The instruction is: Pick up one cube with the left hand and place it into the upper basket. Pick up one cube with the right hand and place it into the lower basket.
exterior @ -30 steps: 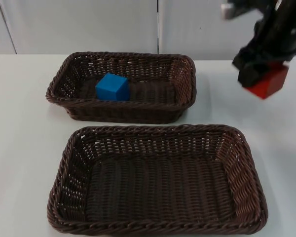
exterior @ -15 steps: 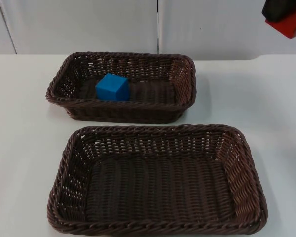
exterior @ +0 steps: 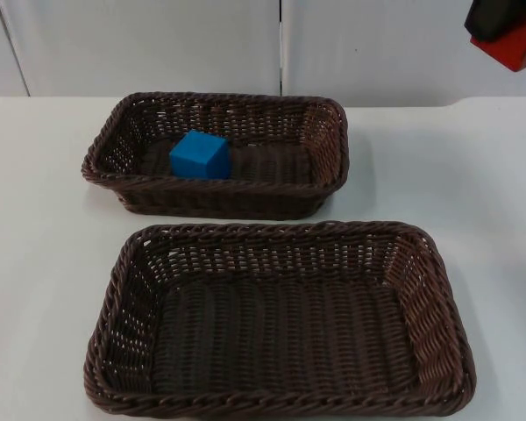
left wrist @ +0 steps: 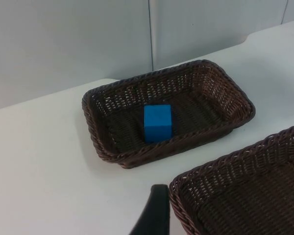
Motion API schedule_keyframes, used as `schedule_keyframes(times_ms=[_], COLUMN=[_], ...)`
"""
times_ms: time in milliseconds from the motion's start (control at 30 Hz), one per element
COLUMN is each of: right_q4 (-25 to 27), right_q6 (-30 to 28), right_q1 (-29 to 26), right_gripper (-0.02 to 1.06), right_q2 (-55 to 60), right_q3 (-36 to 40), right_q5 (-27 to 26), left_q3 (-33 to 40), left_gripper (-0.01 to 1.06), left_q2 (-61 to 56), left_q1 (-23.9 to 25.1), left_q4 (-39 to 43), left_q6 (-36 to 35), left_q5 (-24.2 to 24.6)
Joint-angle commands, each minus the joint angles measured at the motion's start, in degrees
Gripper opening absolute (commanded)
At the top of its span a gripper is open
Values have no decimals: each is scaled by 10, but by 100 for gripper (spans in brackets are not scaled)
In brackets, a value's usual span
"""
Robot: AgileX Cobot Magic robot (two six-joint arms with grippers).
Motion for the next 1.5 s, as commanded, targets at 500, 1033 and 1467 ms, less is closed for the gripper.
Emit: schedule_keyframes(times_ms=[500,1033,1467], right_q4=[10,10,32], right_q6=[2,2,2], right_q1=[114,252,288], right_gripper=[0,0,0], right_q2=[-7,-7,-7], right_q3=[-2,-2,-2], right_q5=[12,32,60], left_q3=[3,3,3], left_gripper=[78,78,78], left_q2=[-2,-2,-2], left_q1=[-2,-2,-2], left_q4=[3,3,3], left_q6=[0,0,0], left_q5=[0,0,0])
